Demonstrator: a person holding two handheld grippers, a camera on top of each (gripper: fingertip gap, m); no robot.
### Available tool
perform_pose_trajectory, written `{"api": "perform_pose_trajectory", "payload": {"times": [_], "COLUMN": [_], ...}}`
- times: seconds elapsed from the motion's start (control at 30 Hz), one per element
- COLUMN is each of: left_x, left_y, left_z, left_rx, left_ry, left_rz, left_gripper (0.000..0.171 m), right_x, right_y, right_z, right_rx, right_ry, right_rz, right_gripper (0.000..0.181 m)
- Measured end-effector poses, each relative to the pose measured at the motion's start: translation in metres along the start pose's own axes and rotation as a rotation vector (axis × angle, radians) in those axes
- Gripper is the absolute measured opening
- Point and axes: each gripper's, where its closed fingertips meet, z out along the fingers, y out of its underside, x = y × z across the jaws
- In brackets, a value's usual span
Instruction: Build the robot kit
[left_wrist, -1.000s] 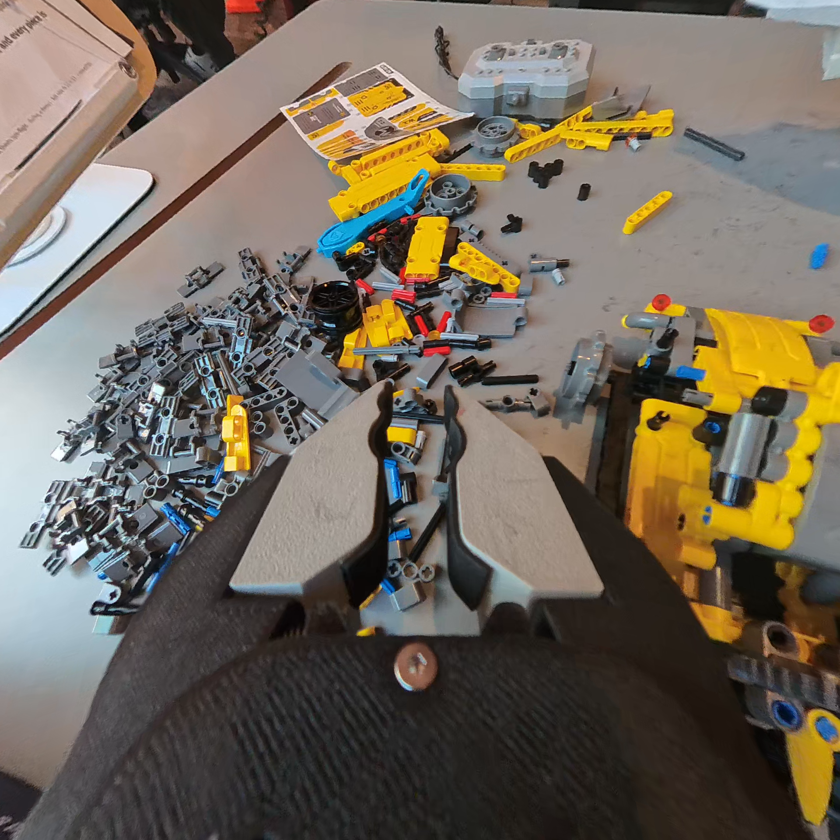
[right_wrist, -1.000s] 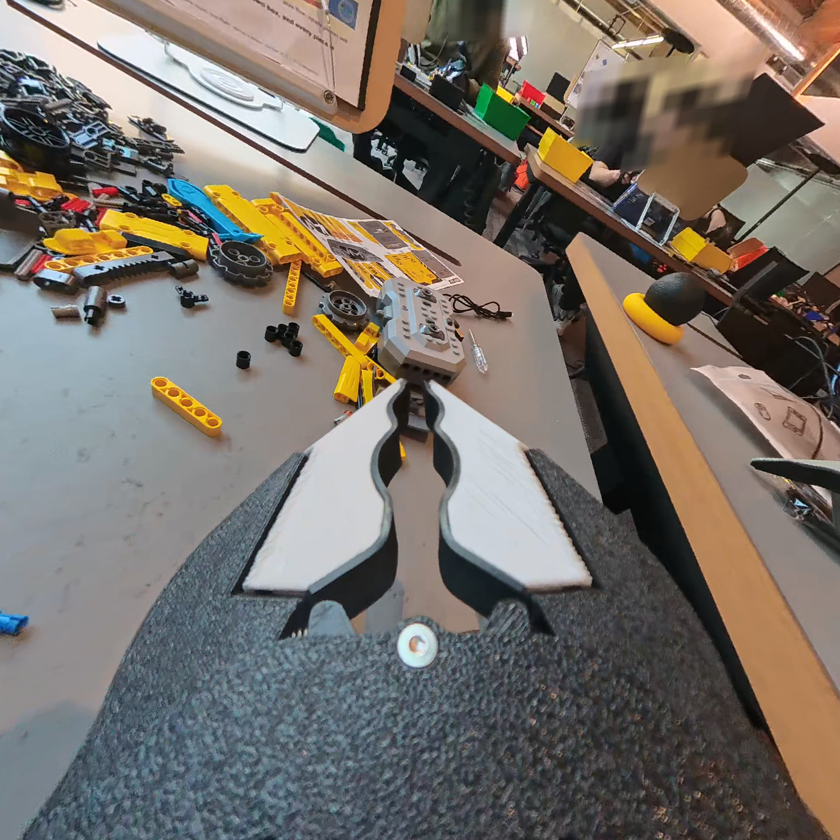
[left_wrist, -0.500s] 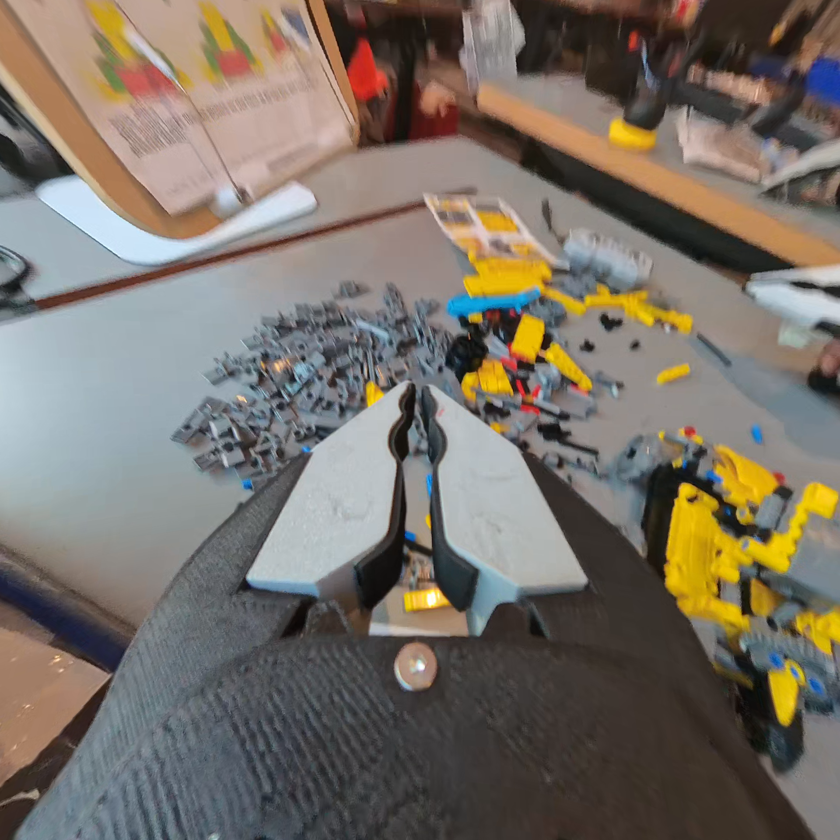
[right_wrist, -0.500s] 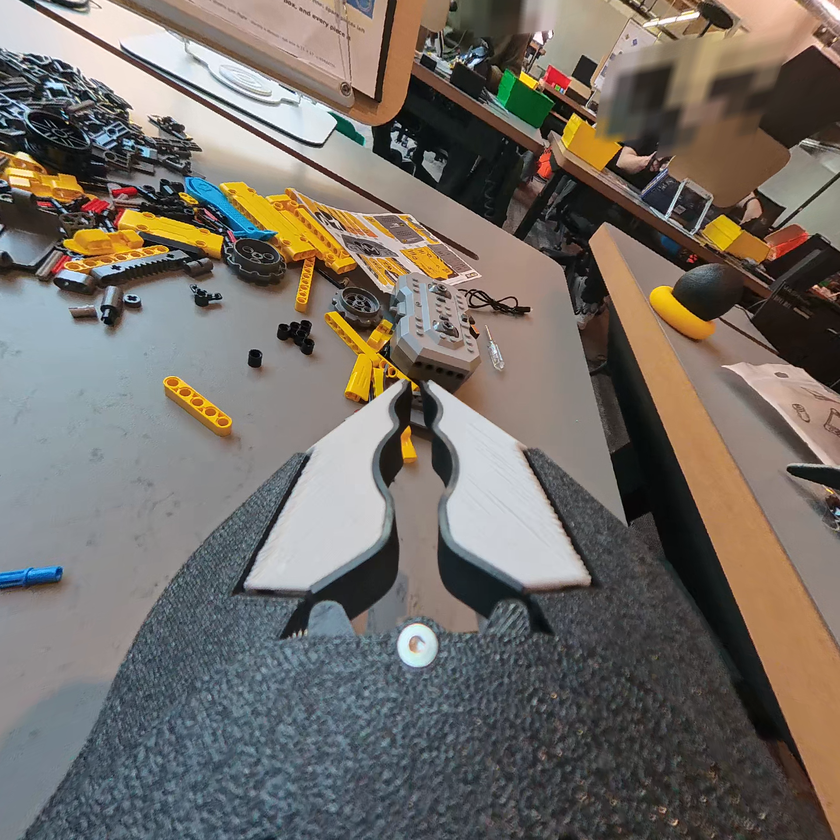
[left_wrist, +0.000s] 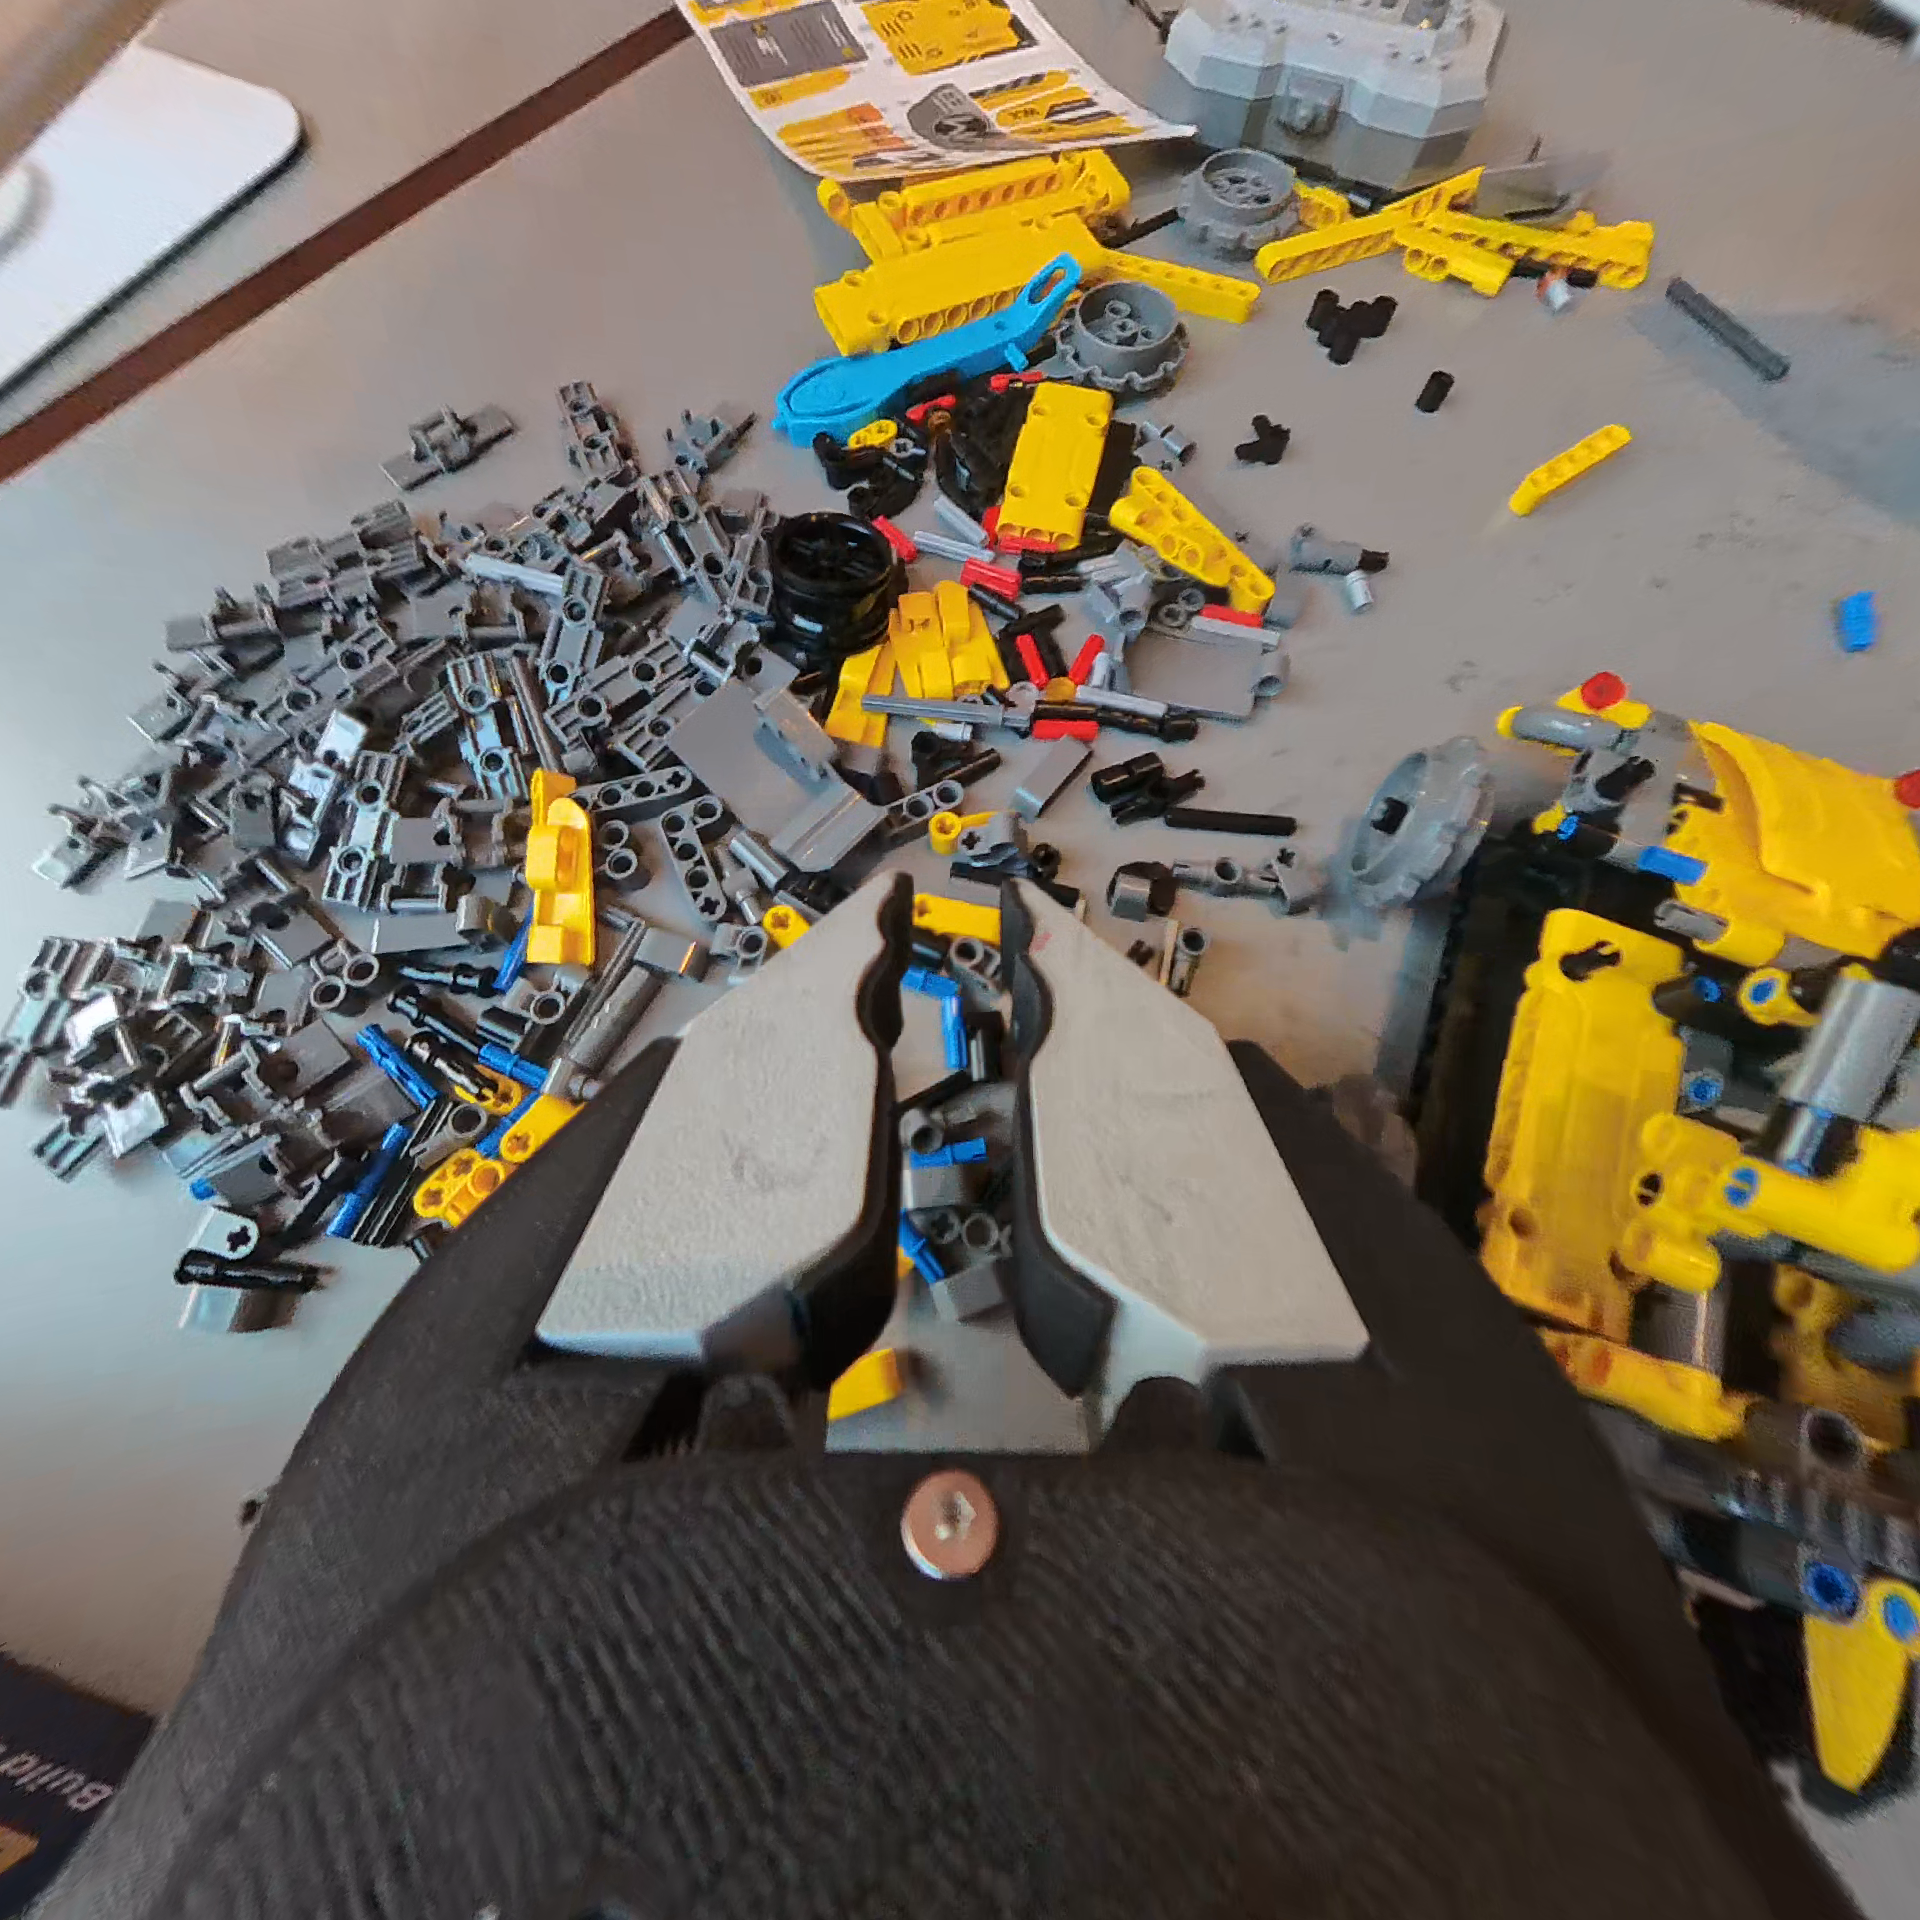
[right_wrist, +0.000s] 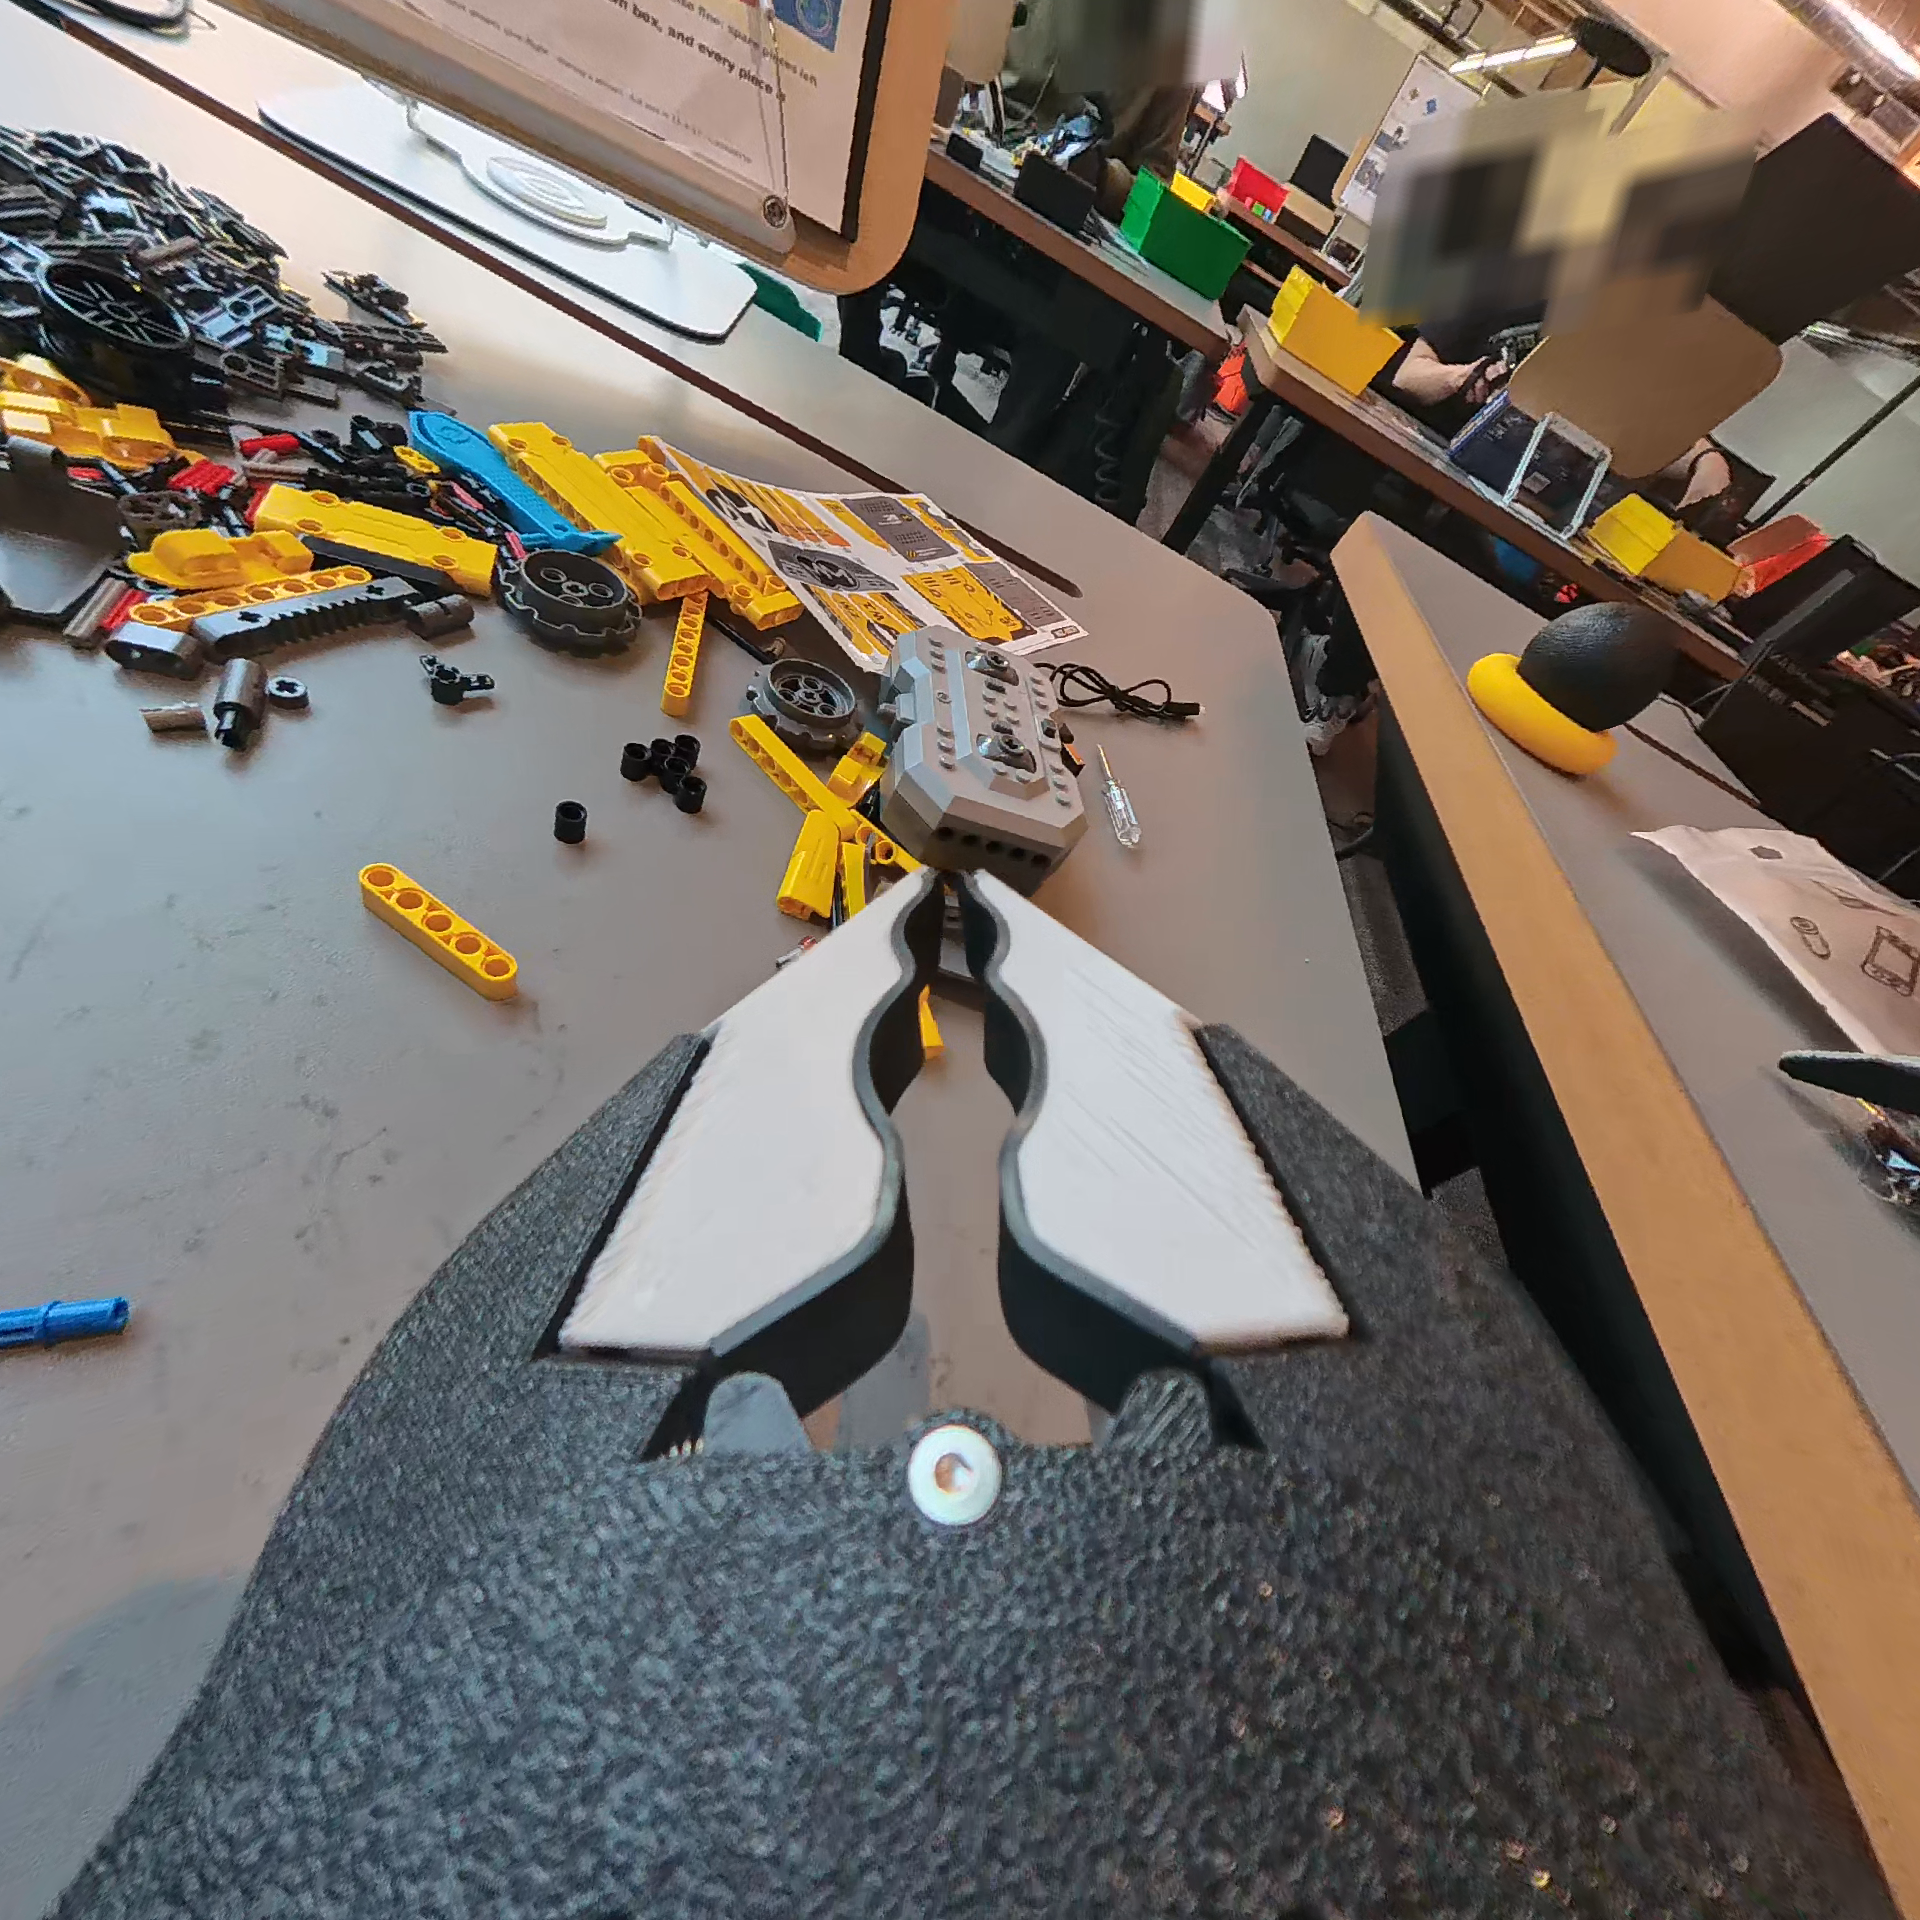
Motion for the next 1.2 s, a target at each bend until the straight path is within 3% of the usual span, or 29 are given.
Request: {"api": "perform_pose_trajectory", "payload": {"times": [0.2,0.4,0.57,0.7,0.87,1.2], "left_x": [0.007,0.023,0.006,0.006,-0.009,0.006], "left_y": [0.012,0.009,0.019,0.018,0.021,0.036], "left_z": [0.004,0.001,0.001,-0.005,-0.011,0.001], "left_rx": [-0.066,-0.049,-0.095,-0.074,-0.087,-0.155], "left_ry": [-0.046,0.024,0.003,0.102,0.119,0.155], "left_rz": [0.124,0.112,0.102,0.032,-0.023,0.057], "left_gripper": [0.013,0.014,0.013,0.0,0.0,0.008], "right_x": [0.003,0.013,0.018,0.02,0.019,0.025], "right_y": [0.006,0.01,0.012,0.011,0.009,-0.004], "right_z": [0.01,0.016,0.019,0.018,0.017,0.007], "right_rx": [-0.051,-0.084,-0.105,-0.095,-0.08,0.023], "right_ry": [0.062,0.13,0.162,0.165,0.153,0.118], "right_rz": [-0.099,-0.127,-0.128,-0.12,-0.108,0.019], "right_gripper": [0.002,0.002,0.001,0.0,0.0,0.0]}}
